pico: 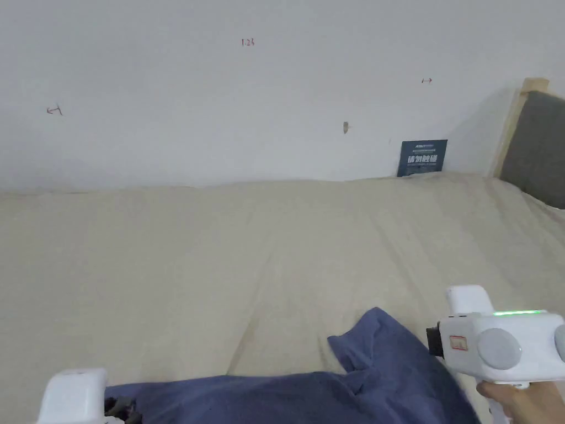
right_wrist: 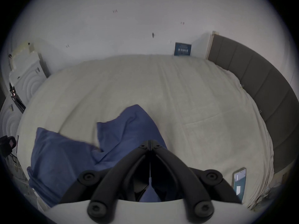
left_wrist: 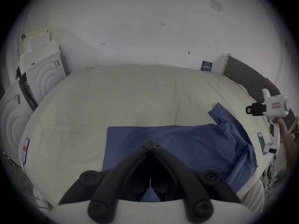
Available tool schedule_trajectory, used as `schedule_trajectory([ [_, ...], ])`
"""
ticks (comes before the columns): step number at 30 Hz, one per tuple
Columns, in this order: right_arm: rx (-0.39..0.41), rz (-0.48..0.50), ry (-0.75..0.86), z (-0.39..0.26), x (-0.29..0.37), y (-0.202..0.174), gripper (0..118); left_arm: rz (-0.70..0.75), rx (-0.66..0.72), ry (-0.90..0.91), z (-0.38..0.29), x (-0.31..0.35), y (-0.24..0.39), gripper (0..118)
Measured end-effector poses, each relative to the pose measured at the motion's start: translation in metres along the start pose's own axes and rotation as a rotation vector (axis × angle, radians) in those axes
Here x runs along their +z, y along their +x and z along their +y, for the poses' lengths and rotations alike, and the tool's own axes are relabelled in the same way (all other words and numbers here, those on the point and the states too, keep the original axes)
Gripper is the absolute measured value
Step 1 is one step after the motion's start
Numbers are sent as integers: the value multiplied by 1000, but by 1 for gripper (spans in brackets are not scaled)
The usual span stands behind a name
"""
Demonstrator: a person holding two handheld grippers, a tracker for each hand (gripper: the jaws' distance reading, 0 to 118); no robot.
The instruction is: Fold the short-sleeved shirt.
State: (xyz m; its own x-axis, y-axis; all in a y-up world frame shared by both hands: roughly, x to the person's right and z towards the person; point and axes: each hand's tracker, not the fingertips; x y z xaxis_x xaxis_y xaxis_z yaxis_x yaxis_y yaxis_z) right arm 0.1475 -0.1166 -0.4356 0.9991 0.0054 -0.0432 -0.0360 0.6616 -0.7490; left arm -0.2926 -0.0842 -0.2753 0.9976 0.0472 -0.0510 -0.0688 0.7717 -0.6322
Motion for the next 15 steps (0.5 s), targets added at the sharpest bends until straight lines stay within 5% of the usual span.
schedule_trajectory([
  [2,-10,10,-32,7,-22,4,11,-5,8,-9,-2,-9,-2,0],
  [5,16,-10,-84,13,-48,9,95,-4,19,-34,-7,-18,-5,0],
  [6,27,-20,-129,13,-57,12,105,-8,29,-40,-7,-20,-6,0],
  [15,59,-72,-271,-11,-111,14,105,-6,47,-49,-8,-25,-7,0],
])
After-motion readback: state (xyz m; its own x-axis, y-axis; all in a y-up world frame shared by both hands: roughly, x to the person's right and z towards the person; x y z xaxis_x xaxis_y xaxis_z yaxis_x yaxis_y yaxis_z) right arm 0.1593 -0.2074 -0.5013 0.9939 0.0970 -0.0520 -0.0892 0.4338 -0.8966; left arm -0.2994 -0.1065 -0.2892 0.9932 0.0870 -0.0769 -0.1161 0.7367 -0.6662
